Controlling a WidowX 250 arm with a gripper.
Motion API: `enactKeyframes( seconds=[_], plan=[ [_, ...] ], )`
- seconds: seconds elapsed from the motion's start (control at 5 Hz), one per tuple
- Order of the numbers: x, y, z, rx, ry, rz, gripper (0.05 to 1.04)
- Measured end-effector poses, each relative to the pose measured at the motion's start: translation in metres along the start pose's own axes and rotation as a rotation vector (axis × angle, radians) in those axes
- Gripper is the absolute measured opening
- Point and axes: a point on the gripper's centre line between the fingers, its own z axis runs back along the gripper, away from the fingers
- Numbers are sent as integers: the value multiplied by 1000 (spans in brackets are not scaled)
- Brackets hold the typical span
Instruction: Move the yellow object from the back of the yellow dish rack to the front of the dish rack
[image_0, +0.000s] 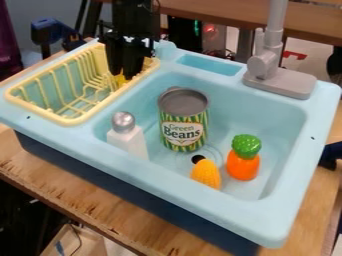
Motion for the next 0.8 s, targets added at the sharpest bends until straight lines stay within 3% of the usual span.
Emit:
enactKeyframes(
  seconds=[0.2, 0.6, 0.8],
  plan=[
    [-8, -3, 0, -1, 17, 27, 411],
    [-45, -12, 81, 1, -149, 88, 411],
    [-62, -11, 83, 28, -97, 131, 411]
  ],
)
